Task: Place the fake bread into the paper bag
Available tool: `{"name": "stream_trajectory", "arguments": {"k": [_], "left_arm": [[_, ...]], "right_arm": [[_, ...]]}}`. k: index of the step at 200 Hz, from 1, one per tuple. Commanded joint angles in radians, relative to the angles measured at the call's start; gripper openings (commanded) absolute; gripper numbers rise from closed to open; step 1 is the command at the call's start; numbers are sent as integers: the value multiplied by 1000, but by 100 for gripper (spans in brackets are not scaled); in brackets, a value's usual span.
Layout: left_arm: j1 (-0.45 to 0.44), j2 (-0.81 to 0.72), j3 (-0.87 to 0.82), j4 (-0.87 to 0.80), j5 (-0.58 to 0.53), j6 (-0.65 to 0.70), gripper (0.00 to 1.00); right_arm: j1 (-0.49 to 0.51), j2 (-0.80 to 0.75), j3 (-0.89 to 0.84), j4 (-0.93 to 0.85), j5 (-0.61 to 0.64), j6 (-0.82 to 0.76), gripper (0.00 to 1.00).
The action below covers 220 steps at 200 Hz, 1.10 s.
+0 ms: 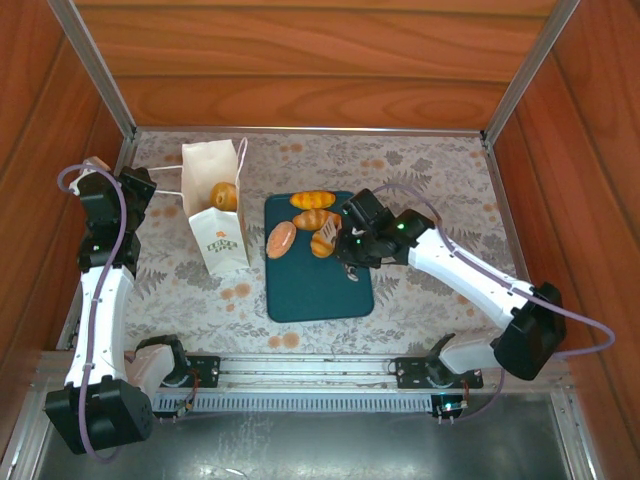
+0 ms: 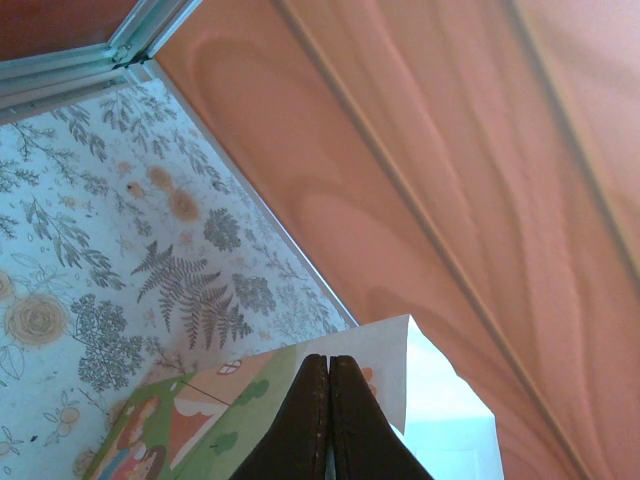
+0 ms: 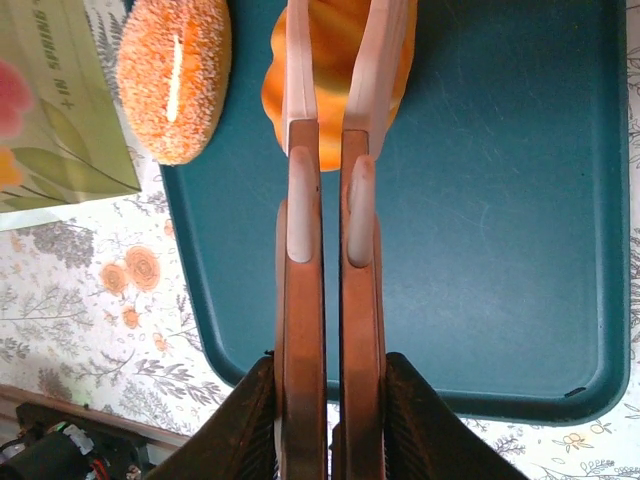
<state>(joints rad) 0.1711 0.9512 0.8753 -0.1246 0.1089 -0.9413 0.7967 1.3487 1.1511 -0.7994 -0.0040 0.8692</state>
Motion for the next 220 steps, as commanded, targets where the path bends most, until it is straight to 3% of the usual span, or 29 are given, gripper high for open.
{"name": "stream_trajectory", "arguments": {"k": [1, 118, 220], "left_arm": [[6, -9, 12, 13, -3, -3, 0], [6, -11, 10, 11, -1, -2, 0], [7, -14, 9, 8, -1, -1, 0]], "right_arm": [[-10, -52, 10, 35, -7, -5, 26], [-30, -121, 215, 135, -83, -15, 26], [-53, 66, 618, 198, -137, -106, 26]]}}
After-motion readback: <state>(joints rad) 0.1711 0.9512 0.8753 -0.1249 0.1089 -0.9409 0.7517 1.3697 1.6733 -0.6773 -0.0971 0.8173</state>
